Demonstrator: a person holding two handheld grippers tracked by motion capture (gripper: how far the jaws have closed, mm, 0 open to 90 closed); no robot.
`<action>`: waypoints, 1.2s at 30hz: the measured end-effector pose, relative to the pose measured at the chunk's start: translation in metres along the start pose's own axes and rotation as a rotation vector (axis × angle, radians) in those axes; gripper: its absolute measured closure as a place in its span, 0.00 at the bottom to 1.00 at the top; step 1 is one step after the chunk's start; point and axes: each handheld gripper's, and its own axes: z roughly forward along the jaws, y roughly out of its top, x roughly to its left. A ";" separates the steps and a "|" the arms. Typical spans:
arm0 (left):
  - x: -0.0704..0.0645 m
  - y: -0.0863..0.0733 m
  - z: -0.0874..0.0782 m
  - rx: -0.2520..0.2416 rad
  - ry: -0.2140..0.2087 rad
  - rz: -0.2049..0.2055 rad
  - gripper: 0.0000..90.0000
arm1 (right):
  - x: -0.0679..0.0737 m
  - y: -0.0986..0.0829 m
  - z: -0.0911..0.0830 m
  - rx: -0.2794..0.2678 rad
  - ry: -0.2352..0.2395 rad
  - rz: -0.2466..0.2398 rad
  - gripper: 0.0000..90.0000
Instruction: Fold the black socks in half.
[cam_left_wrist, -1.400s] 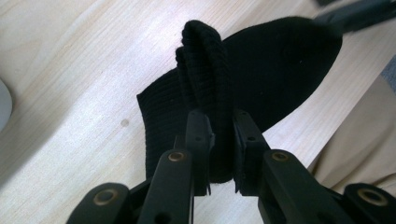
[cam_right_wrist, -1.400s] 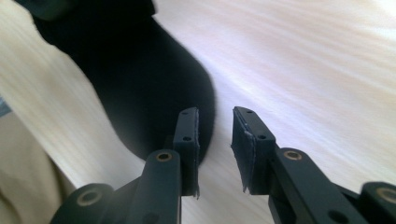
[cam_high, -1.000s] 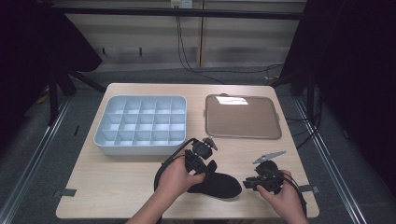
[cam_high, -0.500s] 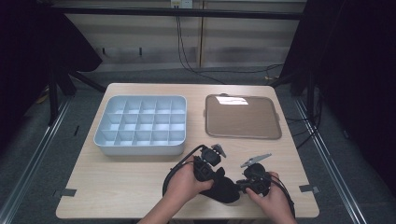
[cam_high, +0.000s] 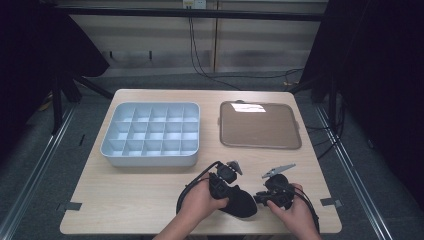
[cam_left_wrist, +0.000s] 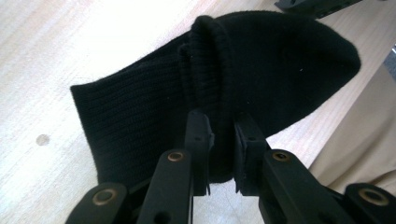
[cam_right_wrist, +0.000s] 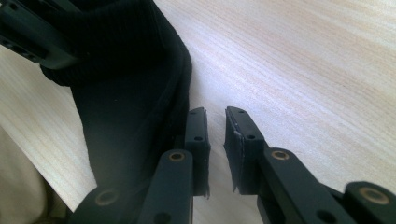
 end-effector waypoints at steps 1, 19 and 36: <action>0.001 0.001 0.000 0.010 0.008 0.007 0.88 | -0.001 0.000 0.000 -0.003 0.001 0.000 0.88; 0.012 -0.003 -0.030 -0.029 0.060 -0.037 0.87 | 0.009 0.001 0.008 0.033 0.014 -0.026 0.89; -0.009 0.009 -0.010 0.003 -0.069 0.009 0.86 | 0.013 0.002 0.010 0.018 0.018 -0.044 0.90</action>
